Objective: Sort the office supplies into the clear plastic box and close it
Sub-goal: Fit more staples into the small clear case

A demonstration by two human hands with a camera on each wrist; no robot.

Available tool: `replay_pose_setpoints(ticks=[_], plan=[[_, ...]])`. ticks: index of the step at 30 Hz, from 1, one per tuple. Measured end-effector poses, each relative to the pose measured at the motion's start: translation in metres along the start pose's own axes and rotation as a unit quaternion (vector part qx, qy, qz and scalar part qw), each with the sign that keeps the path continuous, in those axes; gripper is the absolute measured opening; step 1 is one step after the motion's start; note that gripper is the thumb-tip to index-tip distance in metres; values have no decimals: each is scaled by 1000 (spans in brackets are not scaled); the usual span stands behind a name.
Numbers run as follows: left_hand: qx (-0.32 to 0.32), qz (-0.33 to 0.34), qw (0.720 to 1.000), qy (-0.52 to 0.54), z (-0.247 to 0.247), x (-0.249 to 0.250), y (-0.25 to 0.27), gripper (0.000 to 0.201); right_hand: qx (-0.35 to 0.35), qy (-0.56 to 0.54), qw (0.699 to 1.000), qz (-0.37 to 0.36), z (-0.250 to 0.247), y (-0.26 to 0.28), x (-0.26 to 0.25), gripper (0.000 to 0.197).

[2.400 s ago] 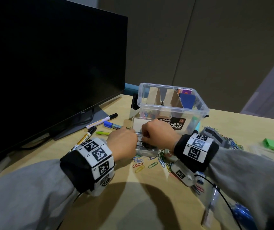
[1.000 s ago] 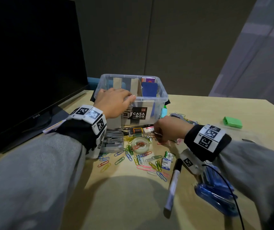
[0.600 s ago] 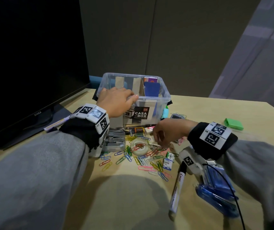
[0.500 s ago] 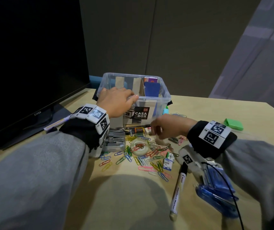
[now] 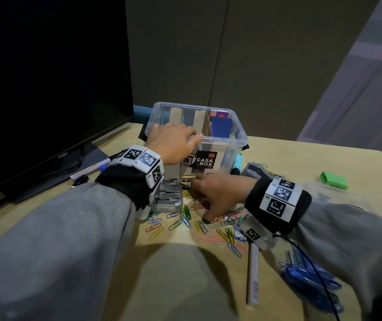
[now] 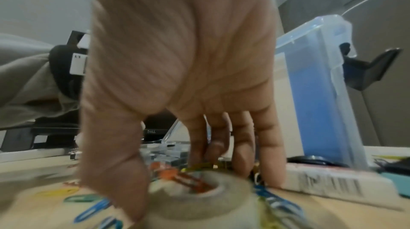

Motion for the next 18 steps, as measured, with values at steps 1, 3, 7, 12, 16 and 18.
replay_pose_setpoints(ticks=[1, 3, 7, 12, 16, 18], plan=[[-1, 1, 1000, -1, 0, 0, 0, 48, 10, 3, 1000, 7, 0, 0, 1, 61], [-2, 1, 1000, -1, 0, 0, 1, 48, 25, 1, 1000, 18, -1, 1, 3, 69], [-3, -1, 1000, -2, -1, 1, 2, 48, 7, -22, 999, 46, 1, 3, 10, 88], [-5, -1, 1000, -4, 0, 1, 2, 48, -4, -54, 995, 80, 5, 4, 15, 94], [-4, -2, 1000, -5, 0, 1, 1, 48, -5, -46, 996, 75, 7, 6, 15, 86], [-5, -2, 1000, -3, 0, 1, 1, 48, 6, -48, 997, 63, 7, 6, 14, 80]])
Point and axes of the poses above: each hand's wrist, its own y-axis away from the middle knuckle, its own z-axis out of the palm, x = y × z, the point moved 6 cm from there along -y, towards the middle knuckle, and after that the axes turned 6 degrees about y, right-handed, at the moved point
